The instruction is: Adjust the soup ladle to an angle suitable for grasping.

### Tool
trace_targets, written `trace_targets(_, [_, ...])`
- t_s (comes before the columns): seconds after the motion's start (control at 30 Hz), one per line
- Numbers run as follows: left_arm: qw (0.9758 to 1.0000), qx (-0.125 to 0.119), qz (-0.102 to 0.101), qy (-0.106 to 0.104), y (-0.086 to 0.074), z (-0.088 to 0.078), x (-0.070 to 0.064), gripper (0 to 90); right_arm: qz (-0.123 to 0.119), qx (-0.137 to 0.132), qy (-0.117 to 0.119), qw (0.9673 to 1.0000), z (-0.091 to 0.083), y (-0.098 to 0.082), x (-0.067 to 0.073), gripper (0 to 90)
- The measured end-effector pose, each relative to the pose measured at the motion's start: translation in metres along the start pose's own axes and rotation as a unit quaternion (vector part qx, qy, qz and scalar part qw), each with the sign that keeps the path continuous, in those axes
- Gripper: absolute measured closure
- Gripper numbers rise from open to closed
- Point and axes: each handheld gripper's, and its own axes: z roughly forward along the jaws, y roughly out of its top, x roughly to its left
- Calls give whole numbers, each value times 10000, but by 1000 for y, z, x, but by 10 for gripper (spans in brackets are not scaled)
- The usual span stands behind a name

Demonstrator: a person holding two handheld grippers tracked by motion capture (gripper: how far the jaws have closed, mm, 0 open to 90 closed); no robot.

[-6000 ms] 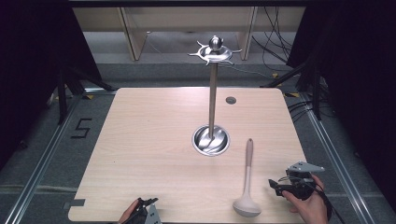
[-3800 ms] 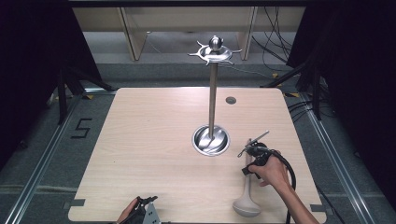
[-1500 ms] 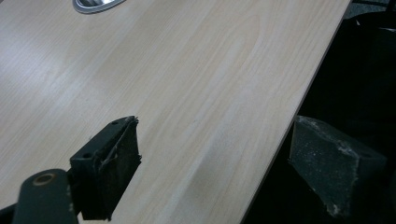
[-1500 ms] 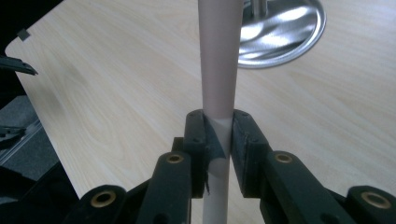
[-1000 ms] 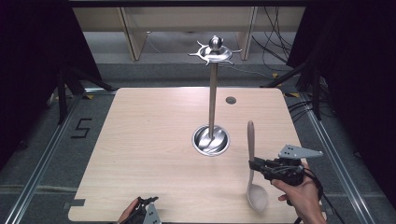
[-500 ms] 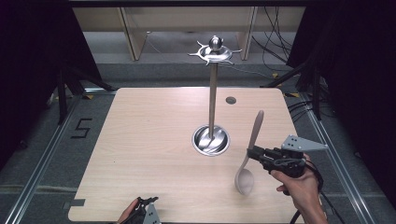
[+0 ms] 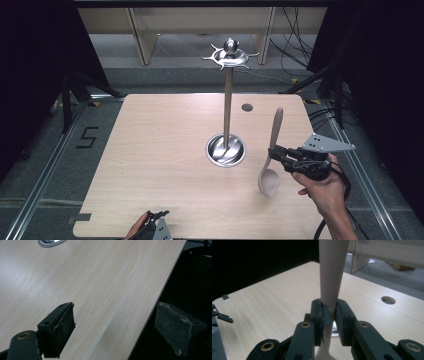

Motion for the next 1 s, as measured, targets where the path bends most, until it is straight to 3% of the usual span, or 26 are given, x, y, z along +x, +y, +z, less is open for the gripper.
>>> trace_targets(0.1, [10000, 1, 3, 0, 0, 0, 0, 150, -113, 121, -152, 9997, -1, 9, 0, 778])
trace_targets(0.17, [10000, 31, -14, -94, 0, -1, 0, 150, -184, 63, -226, 9996, 0, 14, 0, 778])
trace_targets(0.2, [10000, 2, 19, -38, 0, 0, 1, 150, -296, 64, -232, 9993, 1, 18, -2, 778])
trace_targets(0.27, [10000, 10, 19, 50, 0, 1, 0, 150, -254, 130, -245, 9993, 2, 23, -2, 778])
trace_targets(0.37, [10000, 0, 1, -5, 0, 0, 0, 150, -374, 129, -308, 9987, 6, 30, -2, 778])
trace_targets(0.43, [10000, -2, 0, -4, 0, 0, 0, 150, -328, 117, -330, 9988, 8, 31, -2, 778])
trace_targets(0.47, [10000, 23, 1, -63, 0, -1, 1, 150, -437, 113, -324, 9985, 9, 33, -4, 778])
trace_targets(0.5, [10000, -3, 3, -58, 0, -1, 0, 150, -360, 115, -322, 9988, 10, 34, -3, 778])
trace_targets(0.63, [10000, 5, 1, -62, 0, -1, 1, 150, -470, 194, -268, 9983, 13, 37, -6, 778])
trace_targets(0.67, [10000, 6, -8, -64, 0, -1, 1, 150, -294, 225, -304, 9989, 13, 37, -3, 778])
trace_targets(0.83, [9999, 14, -13, -140, 0, 0, 1, 150, -380, 192, -282, 9987, 15, 40, -5, 778])
trace_targets(0.87, [10000, 16, -9, -84, 0, -1, 1, 150, -315, 162, -330, 9988, 16, 41, -4, 778])
trace_targets(0.9, [10000, 8, 1, -61, 0, -1, 1, 150, -452, 84, -362, 9983, 17, 41, -7, 778])
trace_targets(1.0, [10000, 5, -10, -16, 0, 0, 1, 150, -361, 195, -277, 9988, 16, 43, -6, 778])
